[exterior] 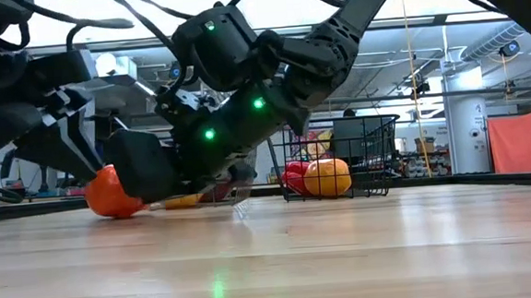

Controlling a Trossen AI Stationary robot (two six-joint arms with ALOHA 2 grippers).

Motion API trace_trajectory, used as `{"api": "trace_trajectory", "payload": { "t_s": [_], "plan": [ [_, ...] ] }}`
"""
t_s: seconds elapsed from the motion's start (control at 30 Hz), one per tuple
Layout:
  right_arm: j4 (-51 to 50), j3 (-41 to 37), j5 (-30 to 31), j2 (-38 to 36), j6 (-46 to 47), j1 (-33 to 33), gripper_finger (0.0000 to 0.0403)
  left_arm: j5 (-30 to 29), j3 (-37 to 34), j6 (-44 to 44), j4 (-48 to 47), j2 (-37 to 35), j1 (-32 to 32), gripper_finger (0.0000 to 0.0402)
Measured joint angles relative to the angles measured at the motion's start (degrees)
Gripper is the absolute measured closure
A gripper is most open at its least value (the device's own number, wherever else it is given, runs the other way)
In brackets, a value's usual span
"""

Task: Sort produce into baskets
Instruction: Put the orange pumpkin into the black wire basket

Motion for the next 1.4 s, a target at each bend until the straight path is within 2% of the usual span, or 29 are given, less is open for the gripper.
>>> {"api": "trace_trajectory", "payload": {
  "t_s": [0.2, 0.53, 0.87, 1.0, 1.17, 1.4],
  "plan": [
    [-0.3, 1.2, 0.0, 0.1, -1.5, 0.1, 0.0394, 2.2, -0.1, -3.9, 0.1, 0.0, -0.1, 0.0300],
    [0.0, 1.6, 0.2, -0.3, -4.1, 1.1, 0.0394, 10.1, -0.1, -12.3, 2.1, 0.0, -1.0, 0.0320],
    [-1.7, 1.6, 0.0, -0.7, -8.3, 3.4, 0.0394, 11.0, -0.1, -15.3, 6.4, 0.4, -3.8, 0.0325],
    [-3.2, 1.6, 0.1, -1.1, -8.7, 3.6, 0.0394, 11.0, -0.2, -16.6, 8.6, 2.6, -3.9, 0.0325],
    [-3.4, 1.6, 0.4, -1.5, -9.6, 4.2, 0.0394, 15.3, -0.2, -17.0, 11.7, 7.3, -4.5, 0.0325],
    [-3.2, 1.7, 1.0, -2.4, -12.7, 4.6, 0.0394, 16.6, -0.2, -16.9, 15.1, 10.9, -4.7, 0.0325]
  ]
}}
